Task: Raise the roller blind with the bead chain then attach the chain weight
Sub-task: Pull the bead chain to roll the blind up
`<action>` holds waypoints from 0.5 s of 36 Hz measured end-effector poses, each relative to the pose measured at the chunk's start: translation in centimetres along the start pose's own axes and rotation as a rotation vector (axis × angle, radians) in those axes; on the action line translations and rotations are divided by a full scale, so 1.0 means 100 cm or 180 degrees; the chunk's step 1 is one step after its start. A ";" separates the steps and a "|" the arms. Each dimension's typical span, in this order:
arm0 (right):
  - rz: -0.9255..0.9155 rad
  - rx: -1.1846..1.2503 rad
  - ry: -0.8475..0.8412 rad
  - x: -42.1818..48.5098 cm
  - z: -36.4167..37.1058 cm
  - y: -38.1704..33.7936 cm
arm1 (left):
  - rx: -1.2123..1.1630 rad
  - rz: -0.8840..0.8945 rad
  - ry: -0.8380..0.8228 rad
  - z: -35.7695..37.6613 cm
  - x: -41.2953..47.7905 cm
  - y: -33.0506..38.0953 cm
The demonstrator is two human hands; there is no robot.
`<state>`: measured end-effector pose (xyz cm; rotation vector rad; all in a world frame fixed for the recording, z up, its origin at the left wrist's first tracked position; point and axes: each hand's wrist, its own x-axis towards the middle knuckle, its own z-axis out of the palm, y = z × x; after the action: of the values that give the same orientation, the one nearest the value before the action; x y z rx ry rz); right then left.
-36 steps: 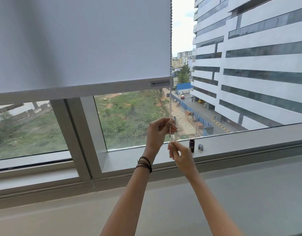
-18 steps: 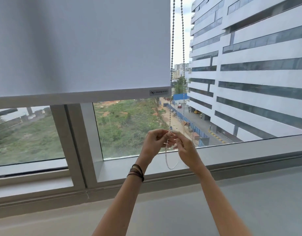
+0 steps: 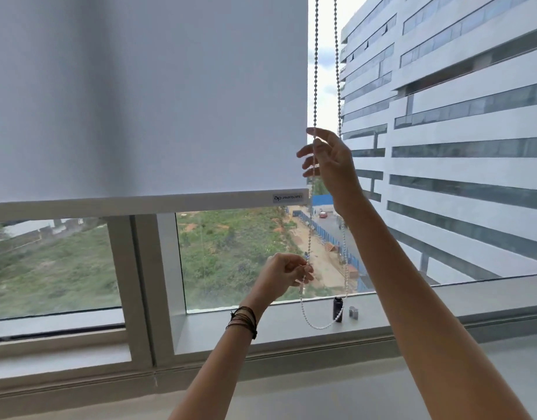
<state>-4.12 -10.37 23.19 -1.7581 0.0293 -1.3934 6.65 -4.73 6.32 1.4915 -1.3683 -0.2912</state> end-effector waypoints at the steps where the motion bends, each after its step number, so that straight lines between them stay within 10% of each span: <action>1: -0.0030 -0.0038 0.0051 0.004 0.001 -0.005 | 0.0074 0.0027 -0.0015 -0.001 0.000 0.000; 18: -0.0599 -0.0543 0.0293 0.009 0.006 -0.024 | -0.0526 0.0726 0.0283 -0.049 0.018 0.096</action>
<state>-4.46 -8.91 25.39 -1.8737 0.0340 -1.6488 5.23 -1.87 16.76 1.1868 -1.3931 -0.1859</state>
